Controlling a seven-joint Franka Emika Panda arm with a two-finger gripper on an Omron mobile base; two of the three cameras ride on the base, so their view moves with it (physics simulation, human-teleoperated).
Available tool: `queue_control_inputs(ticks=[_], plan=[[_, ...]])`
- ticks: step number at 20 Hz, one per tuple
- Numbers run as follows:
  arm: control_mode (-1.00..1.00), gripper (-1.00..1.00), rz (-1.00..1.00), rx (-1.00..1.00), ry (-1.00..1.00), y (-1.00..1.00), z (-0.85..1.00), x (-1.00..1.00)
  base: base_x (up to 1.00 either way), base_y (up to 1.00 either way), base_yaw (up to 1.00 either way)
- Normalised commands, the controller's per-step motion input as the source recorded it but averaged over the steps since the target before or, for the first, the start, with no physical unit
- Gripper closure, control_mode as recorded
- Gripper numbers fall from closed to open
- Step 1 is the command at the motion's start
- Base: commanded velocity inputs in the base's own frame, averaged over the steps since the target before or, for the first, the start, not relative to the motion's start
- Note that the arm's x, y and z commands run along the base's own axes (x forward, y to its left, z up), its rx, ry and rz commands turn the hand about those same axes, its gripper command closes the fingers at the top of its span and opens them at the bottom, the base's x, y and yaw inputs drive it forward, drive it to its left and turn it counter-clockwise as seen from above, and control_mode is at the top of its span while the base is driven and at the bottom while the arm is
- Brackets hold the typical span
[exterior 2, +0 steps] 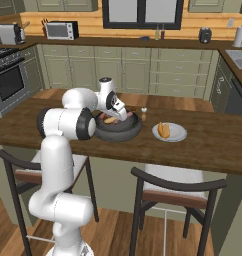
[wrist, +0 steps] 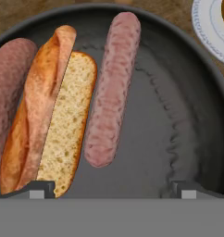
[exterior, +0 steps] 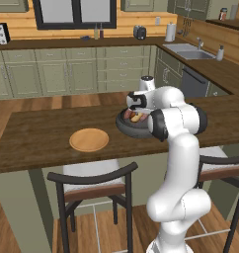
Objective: Place one bun and one sausage from the bowl on each plate.
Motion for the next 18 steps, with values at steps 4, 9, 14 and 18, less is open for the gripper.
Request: queue_control_inputs(ticks=[4, 9, 14, 18], plan=[[-1.0, -1.0, -0.14, 0.04, 0.01, -0.04, 0.0, 0.43, 0.0, 0.0, 0.0], [-1.0, -1.0, -0.13, 0.0, 0.06, 0.0, -0.07, 0.29, 0.0, 0.0, 0.0], [-1.0, -1.0, -0.06, 0.0, 0.01, -0.02, -0.12, -0.06, 0.0, 0.0, 0.0], [-1.0, -1.0, -0.02, 0.0, 0.0, -0.11, -0.28, -0.33, 0.0, 0.0, 0.0]])
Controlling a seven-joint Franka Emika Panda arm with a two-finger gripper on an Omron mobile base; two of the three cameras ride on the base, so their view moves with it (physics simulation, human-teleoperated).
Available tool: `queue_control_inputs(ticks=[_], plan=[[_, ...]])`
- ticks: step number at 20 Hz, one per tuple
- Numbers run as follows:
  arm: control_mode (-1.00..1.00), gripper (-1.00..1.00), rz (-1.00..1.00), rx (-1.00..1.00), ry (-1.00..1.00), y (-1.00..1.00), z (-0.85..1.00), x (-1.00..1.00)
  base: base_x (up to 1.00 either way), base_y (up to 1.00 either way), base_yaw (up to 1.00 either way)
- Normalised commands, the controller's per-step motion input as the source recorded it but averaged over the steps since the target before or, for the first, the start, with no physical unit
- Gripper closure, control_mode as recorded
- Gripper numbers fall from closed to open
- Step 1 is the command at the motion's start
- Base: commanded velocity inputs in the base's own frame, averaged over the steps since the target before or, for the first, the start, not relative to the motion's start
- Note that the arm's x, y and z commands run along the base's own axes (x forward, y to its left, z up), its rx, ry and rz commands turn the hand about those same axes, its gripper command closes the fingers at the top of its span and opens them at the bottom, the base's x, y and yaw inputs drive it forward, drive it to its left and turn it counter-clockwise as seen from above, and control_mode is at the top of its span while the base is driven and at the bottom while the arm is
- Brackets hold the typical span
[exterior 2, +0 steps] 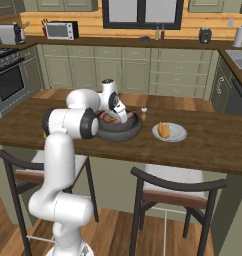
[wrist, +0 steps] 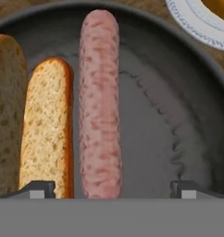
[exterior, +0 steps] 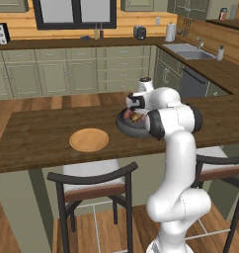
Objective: Place one bun and one sausage from the bowl on each plate.
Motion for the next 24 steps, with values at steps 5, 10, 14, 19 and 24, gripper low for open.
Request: queue_control_inputs(ticks=[5, 10, 14, 19, 24], plan=[[-1.0, -1.0, 0.0, 0.0, 0.0, -0.03, -0.2, -0.07, 0.0, 0.0, 0.0], [-1.0, -1.0, 0.0, 0.0, 0.0, 0.0, -0.11, 0.25, 0.0, 0.0, 0.0], [-1.0, -1.0, 0.0, 0.0, 0.0, 0.0, -0.63, 0.01, 0.0, 0.0, 0.0], [-1.0, -1.0, 0.0, 0.0, 0.0, 0.0, -0.75, 0.0, 0.0, 0.0, 0.0], [-1.0, -1.0, 0.0, 0.0, 0.0, -0.18, -0.66, -0.07, 0.0, 0.0, 0.0]])
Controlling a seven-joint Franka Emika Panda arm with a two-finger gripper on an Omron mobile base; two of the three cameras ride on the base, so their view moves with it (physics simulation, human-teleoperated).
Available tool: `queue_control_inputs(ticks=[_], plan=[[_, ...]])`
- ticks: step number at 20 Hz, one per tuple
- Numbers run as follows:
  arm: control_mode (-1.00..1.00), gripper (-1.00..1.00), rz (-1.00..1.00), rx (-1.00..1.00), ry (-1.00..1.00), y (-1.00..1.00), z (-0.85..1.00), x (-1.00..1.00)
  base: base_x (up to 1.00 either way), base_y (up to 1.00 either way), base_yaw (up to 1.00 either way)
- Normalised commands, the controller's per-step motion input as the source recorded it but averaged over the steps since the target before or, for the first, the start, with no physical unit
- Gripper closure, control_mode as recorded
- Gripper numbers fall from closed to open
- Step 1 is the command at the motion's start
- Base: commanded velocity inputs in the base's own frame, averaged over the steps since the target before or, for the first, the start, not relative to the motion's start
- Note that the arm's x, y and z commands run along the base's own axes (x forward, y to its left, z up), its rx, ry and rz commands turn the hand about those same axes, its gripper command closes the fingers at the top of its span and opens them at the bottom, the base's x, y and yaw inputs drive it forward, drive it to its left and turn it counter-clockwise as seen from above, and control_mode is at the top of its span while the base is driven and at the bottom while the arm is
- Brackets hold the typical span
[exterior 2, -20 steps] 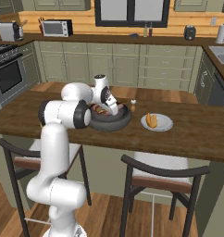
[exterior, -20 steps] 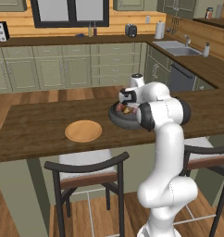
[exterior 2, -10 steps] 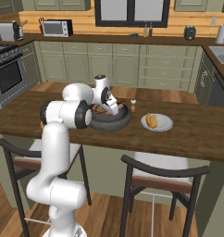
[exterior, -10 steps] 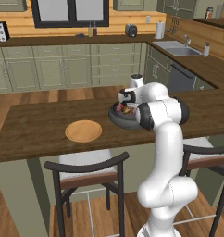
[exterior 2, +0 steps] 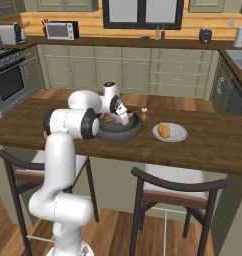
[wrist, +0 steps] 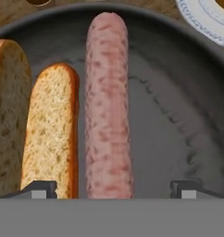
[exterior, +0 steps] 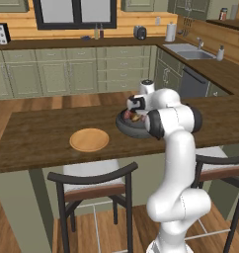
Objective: Place one bun and one sausage from the bowl on each plate.
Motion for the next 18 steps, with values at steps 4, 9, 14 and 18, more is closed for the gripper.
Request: queue_control_inputs(ticks=[4, 9, 14, 18], plan=[[-1.0, -1.0, 0.0, 0.0, 0.0, -0.47, -0.53, -0.32, 0.0, 0.0, 0.0], [-1.0, -1.0, 0.0, 0.0, 0.0, -0.27, -0.33, -0.22, 0.0, 0.0, 0.0], [-1.0, -1.0, 0.0, 0.0, 0.0, 0.02, -0.04, 0.11, 0.0, 0.0, 0.0], [-1.0, -1.0, 0.0, 0.0, 0.0, 0.12, 0.0, 0.14, 0.0, 0.0, 0.0]])
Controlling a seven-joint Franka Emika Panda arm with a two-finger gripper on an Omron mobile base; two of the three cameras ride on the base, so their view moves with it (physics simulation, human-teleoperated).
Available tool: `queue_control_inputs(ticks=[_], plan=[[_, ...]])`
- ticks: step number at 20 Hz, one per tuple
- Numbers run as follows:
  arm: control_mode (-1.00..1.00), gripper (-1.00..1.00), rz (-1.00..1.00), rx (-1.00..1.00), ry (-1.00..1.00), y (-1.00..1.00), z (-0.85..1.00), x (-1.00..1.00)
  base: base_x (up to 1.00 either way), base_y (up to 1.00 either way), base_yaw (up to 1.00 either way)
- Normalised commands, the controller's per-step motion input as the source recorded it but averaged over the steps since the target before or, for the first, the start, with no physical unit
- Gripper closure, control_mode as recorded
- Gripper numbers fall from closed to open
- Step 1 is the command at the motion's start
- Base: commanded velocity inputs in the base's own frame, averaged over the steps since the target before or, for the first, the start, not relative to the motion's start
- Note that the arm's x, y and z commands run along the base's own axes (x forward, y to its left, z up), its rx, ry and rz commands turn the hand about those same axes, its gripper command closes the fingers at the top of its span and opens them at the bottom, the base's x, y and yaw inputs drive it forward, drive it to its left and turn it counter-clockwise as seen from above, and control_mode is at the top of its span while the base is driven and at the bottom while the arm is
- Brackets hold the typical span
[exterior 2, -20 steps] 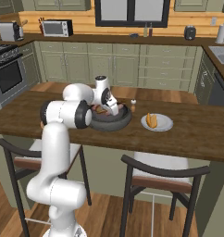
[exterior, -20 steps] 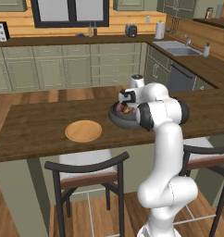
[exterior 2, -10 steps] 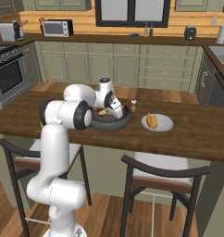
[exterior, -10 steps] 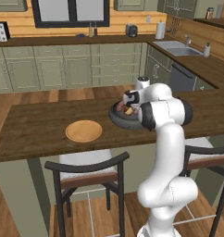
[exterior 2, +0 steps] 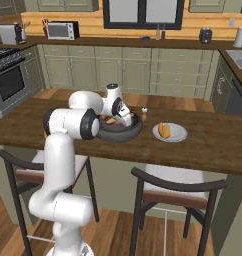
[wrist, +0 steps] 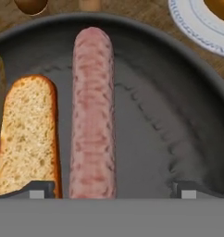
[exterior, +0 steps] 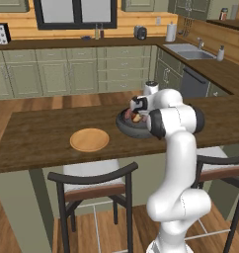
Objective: Place one bun and one sausage from the bowl on each plate.
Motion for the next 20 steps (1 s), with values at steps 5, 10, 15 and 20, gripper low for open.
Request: queue_control_inputs(ticks=[5, 10, 15, 20], plan=[[-1.0, -1.0, -0.02, 0.0, 0.03, -0.36, -0.24, -0.08, 0.0, 0.0, 0.0], [-1.0, -1.0, -0.08, 0.01, 0.06, -0.72, -0.32, -0.15, 0.0, 0.0, 0.0], [-1.0, -1.0, -0.06, 0.0, 0.09, -0.67, -0.34, -0.3, 0.0, 0.0, 0.0], [-1.0, -1.0, -0.04, 0.0, 0.05, -0.66, -0.28, -0.48, 0.0, 0.0, 0.0]])
